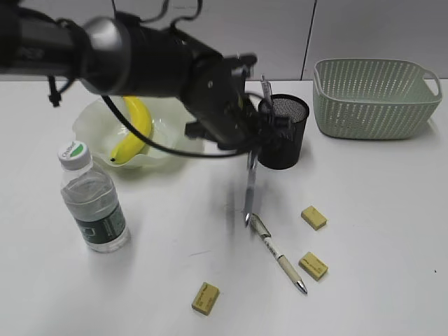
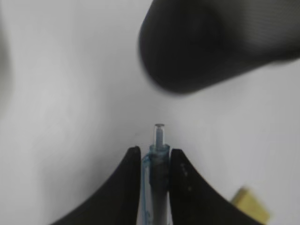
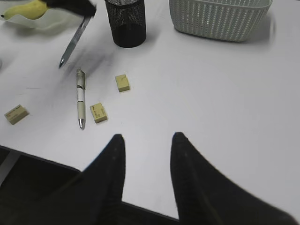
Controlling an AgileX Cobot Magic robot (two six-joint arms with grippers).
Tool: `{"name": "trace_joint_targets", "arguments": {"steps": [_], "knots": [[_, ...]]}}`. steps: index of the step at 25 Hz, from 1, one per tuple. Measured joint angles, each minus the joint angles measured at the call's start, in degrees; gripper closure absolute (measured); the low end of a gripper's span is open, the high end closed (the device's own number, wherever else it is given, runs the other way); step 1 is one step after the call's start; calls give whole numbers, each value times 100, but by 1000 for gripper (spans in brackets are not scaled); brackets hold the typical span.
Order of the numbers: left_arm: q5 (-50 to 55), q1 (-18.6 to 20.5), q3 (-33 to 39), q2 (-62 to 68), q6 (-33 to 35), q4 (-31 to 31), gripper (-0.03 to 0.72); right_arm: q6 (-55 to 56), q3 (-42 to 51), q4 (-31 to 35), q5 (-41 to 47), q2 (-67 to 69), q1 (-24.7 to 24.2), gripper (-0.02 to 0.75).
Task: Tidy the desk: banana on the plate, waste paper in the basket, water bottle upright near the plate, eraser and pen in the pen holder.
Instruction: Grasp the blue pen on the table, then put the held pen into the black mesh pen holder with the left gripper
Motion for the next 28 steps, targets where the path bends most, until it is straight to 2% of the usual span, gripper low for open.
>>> {"name": "trace_joint_targets", "arguments": {"steps": [3, 8, 12, 16, 21, 23, 26, 28], "knots": [[-1427, 0, -27, -563, 0, 511, 560, 0, 0, 0, 0, 0, 0, 462], [-4484, 117, -68, -864, 130, 2161, 560, 0, 0, 0, 0, 0, 0, 462], [-5895, 315, -68, -440, 997, 2355, 560, 0, 0, 0, 0, 0, 0, 462], [-6338, 498, -62, 70, 1631, 2361, 560, 0, 0, 0, 0, 0, 0, 462], [-6380, 668, -62, 393, 1725, 2361, 558, 2, 0, 0, 0, 0, 0, 462], [-6376, 692, -62, 433, 1739, 2356, 518, 2, 0, 0, 0, 0, 0, 462], [-6407, 703, -62, 433, 1744, 2356, 393, 2, 0, 0, 0, 0, 0, 462], [-6407, 703, -62, 433, 1745, 2356, 343, 2, 0, 0, 0, 0, 0, 462]]}}
